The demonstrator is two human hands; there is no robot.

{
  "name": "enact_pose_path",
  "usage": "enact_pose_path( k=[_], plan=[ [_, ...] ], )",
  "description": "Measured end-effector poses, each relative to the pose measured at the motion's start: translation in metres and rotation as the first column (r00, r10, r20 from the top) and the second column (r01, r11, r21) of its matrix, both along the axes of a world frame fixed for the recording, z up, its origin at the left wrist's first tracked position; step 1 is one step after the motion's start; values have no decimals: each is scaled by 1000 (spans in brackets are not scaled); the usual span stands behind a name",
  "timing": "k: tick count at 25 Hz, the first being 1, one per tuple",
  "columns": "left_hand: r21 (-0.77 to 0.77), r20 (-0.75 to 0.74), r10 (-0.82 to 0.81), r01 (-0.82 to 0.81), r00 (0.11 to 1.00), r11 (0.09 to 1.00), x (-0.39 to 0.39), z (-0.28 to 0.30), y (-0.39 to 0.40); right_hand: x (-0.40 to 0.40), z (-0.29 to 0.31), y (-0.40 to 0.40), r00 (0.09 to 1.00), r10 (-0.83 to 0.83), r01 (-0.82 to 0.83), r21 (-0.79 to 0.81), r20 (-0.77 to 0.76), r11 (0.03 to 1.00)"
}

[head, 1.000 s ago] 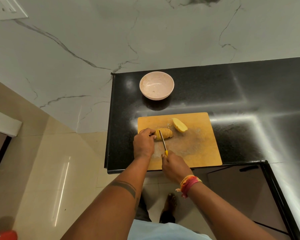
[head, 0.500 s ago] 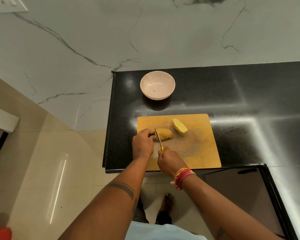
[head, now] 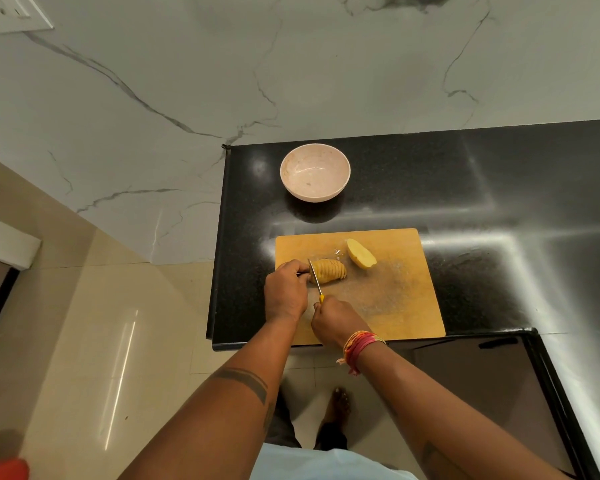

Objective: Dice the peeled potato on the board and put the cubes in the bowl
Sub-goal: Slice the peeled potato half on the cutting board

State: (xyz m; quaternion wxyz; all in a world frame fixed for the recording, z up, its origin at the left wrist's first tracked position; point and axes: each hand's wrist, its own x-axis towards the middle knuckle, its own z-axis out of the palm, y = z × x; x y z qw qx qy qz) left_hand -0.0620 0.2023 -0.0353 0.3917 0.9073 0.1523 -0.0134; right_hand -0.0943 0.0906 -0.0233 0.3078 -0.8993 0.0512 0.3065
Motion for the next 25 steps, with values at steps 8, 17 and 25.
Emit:
enact_pose_path(
  k=[8, 17, 25],
  plan=[
    [4, 3, 37, -37, 999, 999, 1, 0, -5, 24, 2, 2, 996, 65, -67, -22, -64, 998],
    [39, -3, 94, -94, 996, 995, -2, 4, -15, -22, -12, -18, 993, 61, -62, -6, -104, 998],
    [72, -36, -64, 66, 997, 995, 0, 1, -17, -31, -11, -30, 998, 19, -16, 45, -52, 999]
  ],
)
